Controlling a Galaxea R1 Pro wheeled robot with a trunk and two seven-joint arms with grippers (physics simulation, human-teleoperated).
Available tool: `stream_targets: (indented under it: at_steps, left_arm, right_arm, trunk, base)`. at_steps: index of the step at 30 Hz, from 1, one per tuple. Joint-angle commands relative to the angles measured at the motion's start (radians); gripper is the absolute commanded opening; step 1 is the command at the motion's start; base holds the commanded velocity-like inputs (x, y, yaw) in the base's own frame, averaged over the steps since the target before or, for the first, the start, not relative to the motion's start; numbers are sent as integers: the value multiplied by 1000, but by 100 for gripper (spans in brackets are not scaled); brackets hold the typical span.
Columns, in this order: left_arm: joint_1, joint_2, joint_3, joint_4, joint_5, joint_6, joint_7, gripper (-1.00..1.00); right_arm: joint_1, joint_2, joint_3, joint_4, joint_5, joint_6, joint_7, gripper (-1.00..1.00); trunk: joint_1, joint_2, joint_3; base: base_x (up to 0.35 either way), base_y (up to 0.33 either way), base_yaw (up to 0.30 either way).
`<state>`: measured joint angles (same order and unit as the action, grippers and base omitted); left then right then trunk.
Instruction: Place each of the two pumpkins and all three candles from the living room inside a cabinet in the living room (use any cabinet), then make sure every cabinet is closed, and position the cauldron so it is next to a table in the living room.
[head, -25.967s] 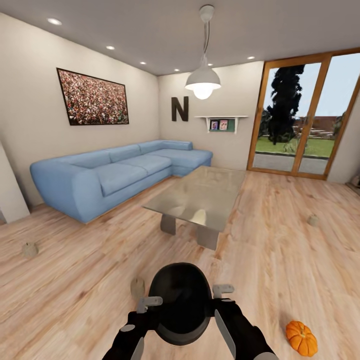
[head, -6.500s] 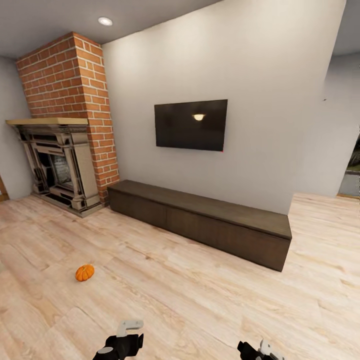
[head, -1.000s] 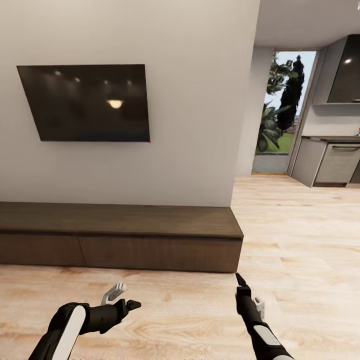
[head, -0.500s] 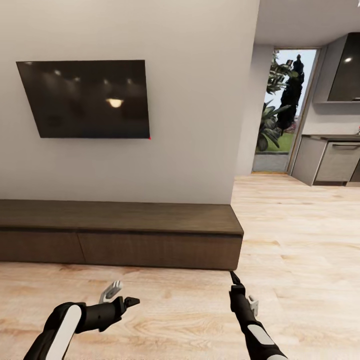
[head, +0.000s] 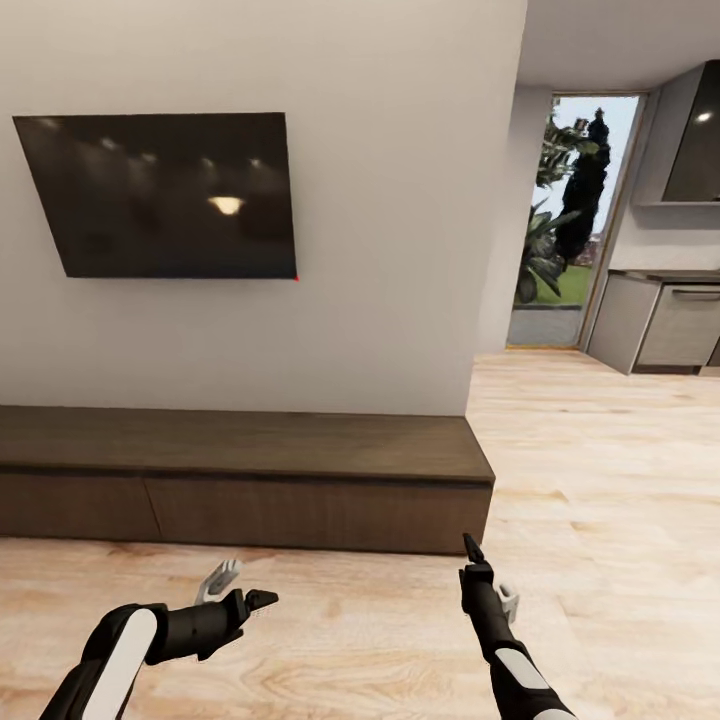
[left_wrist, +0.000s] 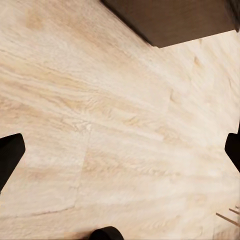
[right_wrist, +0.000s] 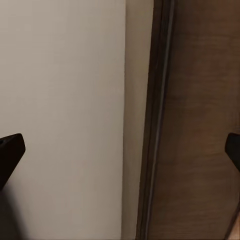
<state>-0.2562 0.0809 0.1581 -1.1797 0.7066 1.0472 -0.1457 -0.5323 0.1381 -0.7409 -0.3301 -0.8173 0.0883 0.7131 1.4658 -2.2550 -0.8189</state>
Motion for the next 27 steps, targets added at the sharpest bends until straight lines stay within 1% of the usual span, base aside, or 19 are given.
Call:
stream_targets:
  at_steps: [1, 3, 7, 21, 27]
  left_arm:
    - [0, 0, -3, 0, 0, 0, 0, 100]
    - [0, 0, -13, 0, 0, 0, 0, 100]
    - [0, 0, -21, 0, 1, 0, 0, 100]
    - [0, 0, -23, 0, 1, 0, 0, 100]
    - [0, 0, -23, 0, 1, 0, 0, 100]
  right_arm:
    - [0, 0, 0, 0, -1, -1, 1, 100]
    - [0, 0, -1, 0, -1, -1, 1, 100]
    - [0, 0, -2, 1, -2, 3, 5, 100]
    - [0, 1, -3, 3, -2, 3, 5, 100]
    - [0, 0, -3, 4, -3, 4, 2, 100]
  trunk:
    - [0, 0, 0]
    - [0, 0, 0]
    - [0, 0, 0]
    - [0, 0, 0]
    - [0, 0, 0]
  base:
    - [326, 0, 0]
    - [328, 0, 0]
    - [329, 0, 0]
    - [325, 0, 0]
    - [84, 0, 0]
